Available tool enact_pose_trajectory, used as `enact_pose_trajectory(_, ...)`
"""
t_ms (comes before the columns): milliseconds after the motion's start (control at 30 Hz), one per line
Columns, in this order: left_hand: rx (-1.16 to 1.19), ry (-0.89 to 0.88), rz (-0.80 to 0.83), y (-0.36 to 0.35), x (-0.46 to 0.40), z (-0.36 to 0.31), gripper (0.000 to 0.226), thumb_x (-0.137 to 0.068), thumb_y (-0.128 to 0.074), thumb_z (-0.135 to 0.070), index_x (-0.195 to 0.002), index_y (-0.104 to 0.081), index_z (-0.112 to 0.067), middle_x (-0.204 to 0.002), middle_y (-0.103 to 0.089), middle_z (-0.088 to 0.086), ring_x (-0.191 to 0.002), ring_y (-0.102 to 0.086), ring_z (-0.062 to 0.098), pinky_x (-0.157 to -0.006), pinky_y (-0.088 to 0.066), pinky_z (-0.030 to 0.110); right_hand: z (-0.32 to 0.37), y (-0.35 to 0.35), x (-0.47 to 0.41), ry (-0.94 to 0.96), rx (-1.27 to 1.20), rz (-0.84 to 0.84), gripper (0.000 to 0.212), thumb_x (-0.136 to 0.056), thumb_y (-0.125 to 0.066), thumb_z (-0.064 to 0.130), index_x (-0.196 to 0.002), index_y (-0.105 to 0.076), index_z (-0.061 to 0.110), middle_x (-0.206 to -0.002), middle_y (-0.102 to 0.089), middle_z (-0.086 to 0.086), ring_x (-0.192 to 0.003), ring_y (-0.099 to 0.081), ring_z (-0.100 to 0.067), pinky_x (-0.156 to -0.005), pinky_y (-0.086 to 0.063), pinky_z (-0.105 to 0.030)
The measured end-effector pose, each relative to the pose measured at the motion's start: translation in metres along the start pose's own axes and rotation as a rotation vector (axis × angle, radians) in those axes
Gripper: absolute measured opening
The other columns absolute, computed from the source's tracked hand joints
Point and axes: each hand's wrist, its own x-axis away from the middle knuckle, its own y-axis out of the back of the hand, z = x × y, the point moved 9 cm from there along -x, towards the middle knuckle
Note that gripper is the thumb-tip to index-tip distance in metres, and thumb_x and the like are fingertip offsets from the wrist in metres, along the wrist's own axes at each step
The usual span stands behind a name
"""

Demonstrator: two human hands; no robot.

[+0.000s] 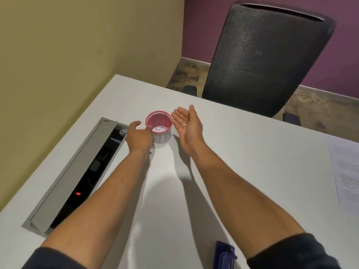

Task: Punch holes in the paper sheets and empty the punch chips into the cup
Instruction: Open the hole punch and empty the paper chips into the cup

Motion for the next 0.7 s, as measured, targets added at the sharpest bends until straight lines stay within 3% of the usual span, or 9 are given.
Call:
enact_pose_trajectory(67,-0.012,-0.02,-0.01,-0.002,-0.006,-0.002,0.028,-0.09,-0.065,-0.021,-0.117,-0.061,-0.018,-0.088,-0.071,0.007,-0.072,-0.07,0.024,-0.058,-0.053,0.029,0.004,-0.017,-0.014,0.044,0.216,0.044,0.058,-0.105,-0.03,0.045,-0.141,-0.045,0.002,-0.147,-0.049,-0.016,-0.133,-0.05,-0.028,-0.11,-0.041,-0.036)
enact_pose_trajectory(167,0.005,-0.028,-0.002,-0.004,-0.008,-0.003,0.017,-0.089,-0.062,-0.013,-0.105,-0.064,-0.019,-0.082,-0.073,0.013,-0.064,-0.071,0.026,-0.047,-0.05,0.022,0.002,-0.041,-0.026,0.091,0.518,0.155,0.062,-0.103,-0.022,0.052,-0.146,-0.041,0.013,-0.154,-0.042,-0.008,-0.14,-0.041,-0.023,-0.115,-0.034,-0.039)
enact_pose_trajectory(267,0.033,-0.016,0.009,-0.006,-0.007,-0.004,0.016,-0.089,-0.062,-0.011,-0.102,-0.064,-0.02,-0.072,-0.072,0.011,-0.056,-0.069,0.023,-0.035,-0.044,0.016,-0.001,-0.056,-0.03,0.114,0.654,0.269,0.064,-0.1,-0.018,0.059,-0.151,-0.033,0.023,-0.156,-0.039,-0.001,-0.144,-0.034,-0.02,-0.118,-0.027,-0.044)
enact_pose_trajectory(400,0.038,-0.021,0.019,-0.006,-0.004,-0.007,0.015,-0.09,-0.063,-0.011,-0.103,-0.063,-0.019,-0.068,-0.071,0.009,-0.056,-0.068,0.021,-0.035,-0.043,0.014,-0.001,-0.06,-0.031,0.09,0.619,0.339,0.063,-0.101,-0.016,0.058,-0.151,-0.031,0.023,-0.157,-0.037,0.001,-0.145,-0.031,-0.016,-0.119,-0.022,-0.04)
enact_pose_trajectory(567,0.053,0.006,0.045,-0.005,-0.003,-0.004,0.016,-0.092,-0.064,-0.016,-0.108,-0.063,-0.018,-0.071,-0.071,0.01,-0.052,-0.066,0.017,-0.037,-0.045,0.015,0.002,-0.063,-0.027,0.137,0.683,0.358,0.062,-0.101,-0.014,0.057,-0.14,-0.052,0.027,-0.161,-0.028,0.004,-0.149,-0.018,-0.017,-0.115,-0.015,-0.039)
enact_pose_trajectory(700,0.068,0.049,0.02,0.003,0.002,0.0,0.029,-0.093,-0.062,-0.033,-0.115,-0.06,-0.014,-0.071,-0.067,0.0,-0.055,-0.063,0.016,-0.043,-0.048,0.021,0.008,-0.057,-0.022,0.172,0.65,0.316,0.057,-0.102,-0.015,0.055,-0.153,-0.026,0.032,-0.164,-0.017,0.004,-0.15,-0.018,-0.02,-0.121,-0.019,-0.047)
